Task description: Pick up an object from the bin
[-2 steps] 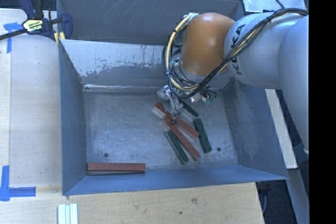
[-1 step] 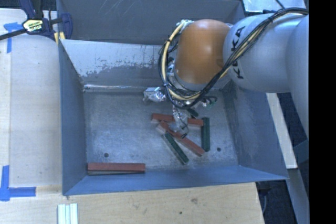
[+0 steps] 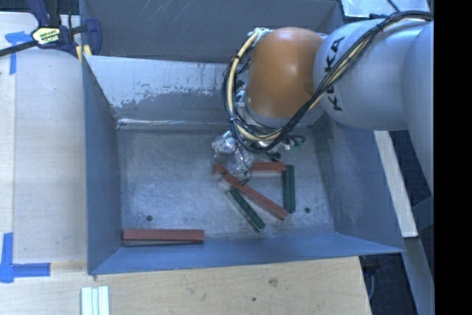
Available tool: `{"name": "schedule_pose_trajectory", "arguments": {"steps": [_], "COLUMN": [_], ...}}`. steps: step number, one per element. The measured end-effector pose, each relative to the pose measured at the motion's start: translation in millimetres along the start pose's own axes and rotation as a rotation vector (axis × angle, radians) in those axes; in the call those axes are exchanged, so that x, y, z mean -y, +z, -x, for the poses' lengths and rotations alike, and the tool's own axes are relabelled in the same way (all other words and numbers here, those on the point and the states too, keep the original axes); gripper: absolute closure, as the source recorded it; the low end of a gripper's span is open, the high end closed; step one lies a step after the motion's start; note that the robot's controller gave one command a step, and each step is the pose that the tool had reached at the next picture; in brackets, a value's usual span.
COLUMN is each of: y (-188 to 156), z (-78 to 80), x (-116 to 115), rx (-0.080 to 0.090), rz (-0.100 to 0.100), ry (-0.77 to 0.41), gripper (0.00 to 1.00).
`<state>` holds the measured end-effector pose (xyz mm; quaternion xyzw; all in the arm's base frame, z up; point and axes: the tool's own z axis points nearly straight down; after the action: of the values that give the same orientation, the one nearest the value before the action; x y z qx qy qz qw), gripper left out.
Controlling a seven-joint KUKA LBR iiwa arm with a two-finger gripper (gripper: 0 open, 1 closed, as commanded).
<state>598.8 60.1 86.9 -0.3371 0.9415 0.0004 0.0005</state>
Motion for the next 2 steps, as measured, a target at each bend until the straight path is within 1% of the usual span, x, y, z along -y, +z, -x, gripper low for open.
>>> {"name": "schedule_pose_trajectory", "arguments": {"steps": [1, 2], "y": [0.0, 0.0], "z": [-0.1, -0.2], "x": [0.1, 0.2], "rx": [0.000, 0.000], "rz": [0.000, 0.000], "ry": [0.001, 0.001], "gripper": [0.00, 1.00]}}
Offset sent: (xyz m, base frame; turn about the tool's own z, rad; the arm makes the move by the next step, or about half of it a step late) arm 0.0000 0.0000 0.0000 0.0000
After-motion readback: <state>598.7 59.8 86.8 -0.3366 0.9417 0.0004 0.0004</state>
